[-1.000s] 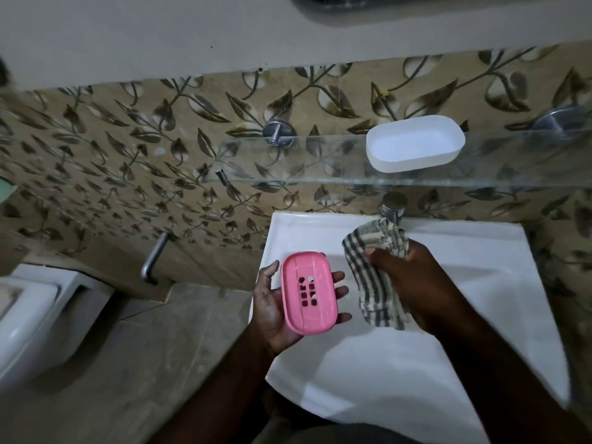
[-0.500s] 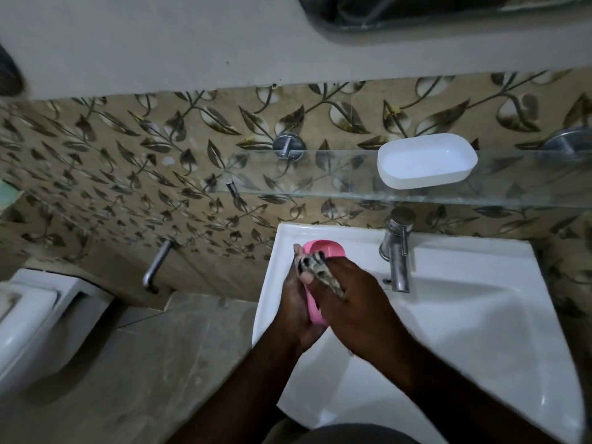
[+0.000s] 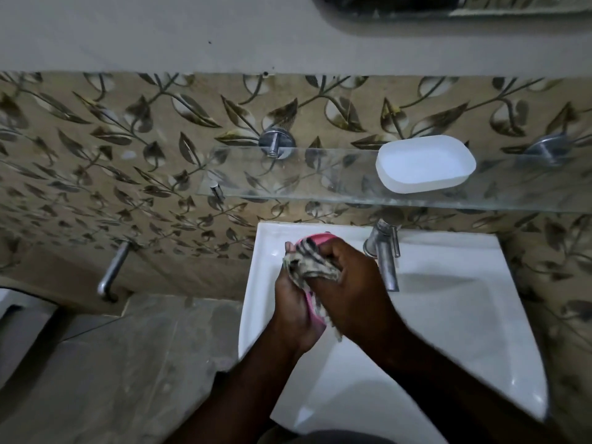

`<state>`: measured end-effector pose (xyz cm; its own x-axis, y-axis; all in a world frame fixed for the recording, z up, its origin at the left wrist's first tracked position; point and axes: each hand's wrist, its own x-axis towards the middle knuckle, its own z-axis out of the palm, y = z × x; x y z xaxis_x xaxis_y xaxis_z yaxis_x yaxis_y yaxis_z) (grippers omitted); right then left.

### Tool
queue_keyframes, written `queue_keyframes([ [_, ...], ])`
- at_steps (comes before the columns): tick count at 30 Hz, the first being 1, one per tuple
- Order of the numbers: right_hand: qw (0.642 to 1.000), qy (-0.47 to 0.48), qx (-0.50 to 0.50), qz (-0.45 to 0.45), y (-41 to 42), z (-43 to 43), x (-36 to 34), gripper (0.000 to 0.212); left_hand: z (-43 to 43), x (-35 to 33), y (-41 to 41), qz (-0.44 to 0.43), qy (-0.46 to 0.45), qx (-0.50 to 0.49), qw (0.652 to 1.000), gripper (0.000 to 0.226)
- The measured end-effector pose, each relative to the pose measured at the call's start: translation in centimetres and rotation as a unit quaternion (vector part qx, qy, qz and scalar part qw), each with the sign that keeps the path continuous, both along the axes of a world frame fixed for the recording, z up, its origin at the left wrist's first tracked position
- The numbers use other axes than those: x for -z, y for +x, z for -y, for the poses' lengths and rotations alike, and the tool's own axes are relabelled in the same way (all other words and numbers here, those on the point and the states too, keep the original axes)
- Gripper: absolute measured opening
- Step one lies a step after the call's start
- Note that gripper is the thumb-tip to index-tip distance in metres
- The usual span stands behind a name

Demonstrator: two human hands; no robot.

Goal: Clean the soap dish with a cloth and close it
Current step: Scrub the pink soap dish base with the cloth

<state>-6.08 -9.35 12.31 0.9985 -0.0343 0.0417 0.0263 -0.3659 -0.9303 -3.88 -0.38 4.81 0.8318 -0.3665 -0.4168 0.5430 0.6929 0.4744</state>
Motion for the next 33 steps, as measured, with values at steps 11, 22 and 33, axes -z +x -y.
queue_keyframes([
  [11, 0.994, -0.082, 0.021, 0.072, 0.9, -1.0, -1.5, 0.035, -0.1, -1.2, 0.8, -0.006, -0.014, 0.027, 1.000, 0.052],
  [22, 0.966, -0.210, -0.010, 0.149, -0.9, -0.6, -1.4, 0.022, -1.2, -2.2, 0.4, 0.004, -0.042, 0.106, 0.994, 0.060],
  [33, 0.977, -0.179, -0.109, 0.049, -1.1, -0.5, -0.9, 0.021, -2.6, -1.9, 1.5, -0.016, -0.031, 0.066, 0.997, 0.073],
])
